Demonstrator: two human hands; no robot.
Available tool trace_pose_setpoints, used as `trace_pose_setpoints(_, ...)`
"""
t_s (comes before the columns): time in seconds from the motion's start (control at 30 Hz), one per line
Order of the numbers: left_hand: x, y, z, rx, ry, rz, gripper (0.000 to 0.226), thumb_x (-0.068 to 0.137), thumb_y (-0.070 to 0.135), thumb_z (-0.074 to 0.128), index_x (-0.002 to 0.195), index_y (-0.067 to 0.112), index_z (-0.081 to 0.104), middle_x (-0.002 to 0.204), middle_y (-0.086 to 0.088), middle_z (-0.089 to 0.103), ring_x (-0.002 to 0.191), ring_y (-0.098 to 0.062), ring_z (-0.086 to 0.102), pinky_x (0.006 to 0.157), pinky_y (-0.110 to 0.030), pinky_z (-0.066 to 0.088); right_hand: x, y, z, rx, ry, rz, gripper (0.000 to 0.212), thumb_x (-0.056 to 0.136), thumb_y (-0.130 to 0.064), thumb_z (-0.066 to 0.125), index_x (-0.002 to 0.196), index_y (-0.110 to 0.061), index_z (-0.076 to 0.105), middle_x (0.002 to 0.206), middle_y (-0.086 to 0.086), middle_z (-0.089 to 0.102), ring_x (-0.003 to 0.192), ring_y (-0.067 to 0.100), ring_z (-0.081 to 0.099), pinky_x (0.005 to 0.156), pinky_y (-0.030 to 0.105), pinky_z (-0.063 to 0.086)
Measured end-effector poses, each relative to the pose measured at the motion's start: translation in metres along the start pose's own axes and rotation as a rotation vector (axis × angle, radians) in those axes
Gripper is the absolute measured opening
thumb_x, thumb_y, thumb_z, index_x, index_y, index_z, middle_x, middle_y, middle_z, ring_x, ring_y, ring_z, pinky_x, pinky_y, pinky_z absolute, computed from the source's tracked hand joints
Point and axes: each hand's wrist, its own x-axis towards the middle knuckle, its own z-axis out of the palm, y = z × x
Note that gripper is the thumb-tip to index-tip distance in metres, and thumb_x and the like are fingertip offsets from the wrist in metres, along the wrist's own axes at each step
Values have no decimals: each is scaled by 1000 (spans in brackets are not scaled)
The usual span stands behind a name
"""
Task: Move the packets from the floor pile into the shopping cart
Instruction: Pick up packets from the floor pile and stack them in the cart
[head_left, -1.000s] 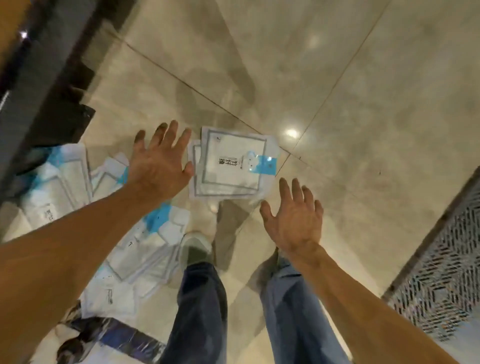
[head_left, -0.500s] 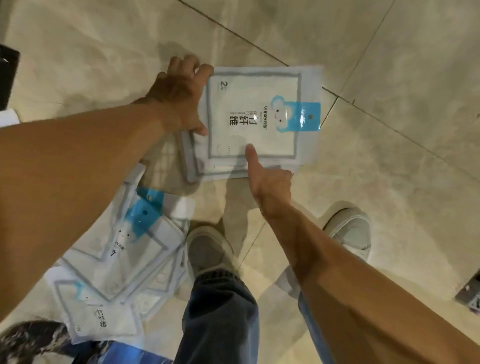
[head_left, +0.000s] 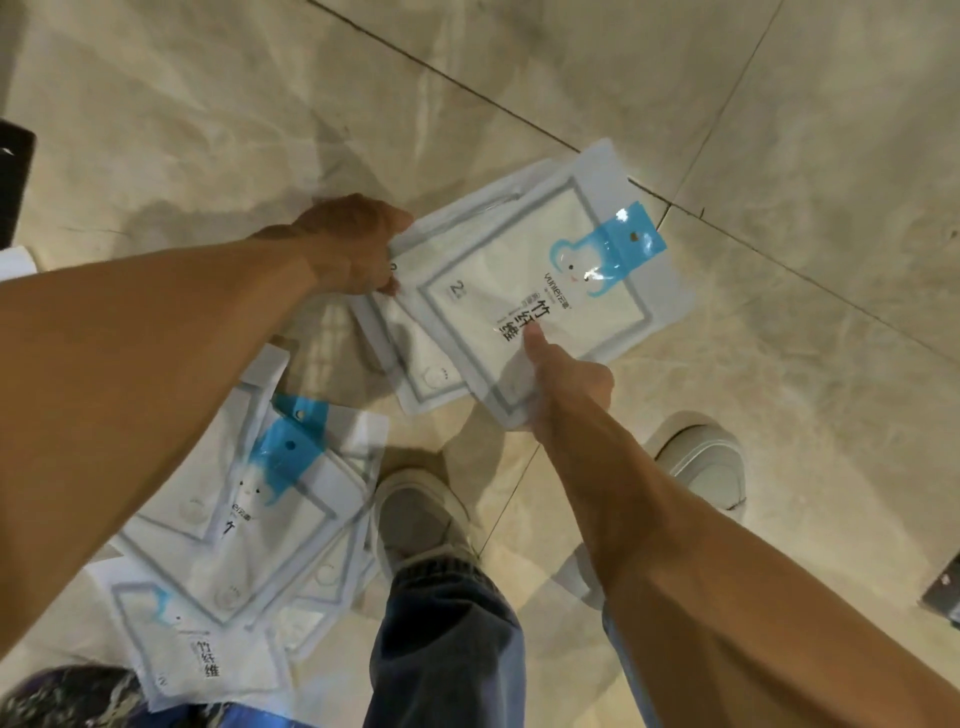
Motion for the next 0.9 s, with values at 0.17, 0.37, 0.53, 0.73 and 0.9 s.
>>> trace_pose_setpoints(0.17, -4, 0, -2, -144, 11, -77, 24, 82, 19, 76, 79, 15, 52, 90, -12, 62, 76, -27, 55, 61, -31, 38, 12, 6, -44, 177, -90, -105, 40, 79, -5, 87, 113, -6, 67, 96, 2, 75, 91, 25, 73, 69, 31, 59)
trace_pose_setpoints(0.37, -15, 20, 6, -553, -168, -8, 31, 79, 21, 86, 106, 17, 71, 103, 0, 75, 97, -18, 71, 90, -38, 58, 23, 10, -77, 216, -215, -114, 39, 81, 7, 77, 114, -11, 68, 99, 2, 80, 93, 25, 77, 72, 33, 63)
trace_pose_setpoints(0.53, -28, 25, 2, -677, -156, -6, 50, 84, 4, 78, 124, 27, 59, 107, 2, 70, 98, -14, 68, 75, -29, 57, 17, -3, -89, 228, -287, -152, 24, 96, -14, 71, 119, -8, 70, 108, 7, 79, 97, 26, 77, 84, 39, 63)
trace_pose_setpoints(0.73, -79, -5, -6, -1047, 82, -232, 69, 83, 21, 84, 142, 33, 51, 129, -5, 66, 110, -23, 67, 87, -36, 57, -25, -47, -117, 241, -381, -237, 22, 95, 1, 65, 116, -5, 68, 107, 12, 79, 97, 31, 77, 75, 44, 65)
trace_pose_setpoints(0.9, -157, -6, -44, -1453, 169, -257, 66, 83, 45, 77, 143, 31, 53, 131, 6, 68, 126, -24, 61, 104, -50, 48, -97, -97, -134, 163, -512, -342, 23, 97, 3, 60, 119, 0, 67, 110, 15, 78, 99, 32, 76, 73, 41, 65)
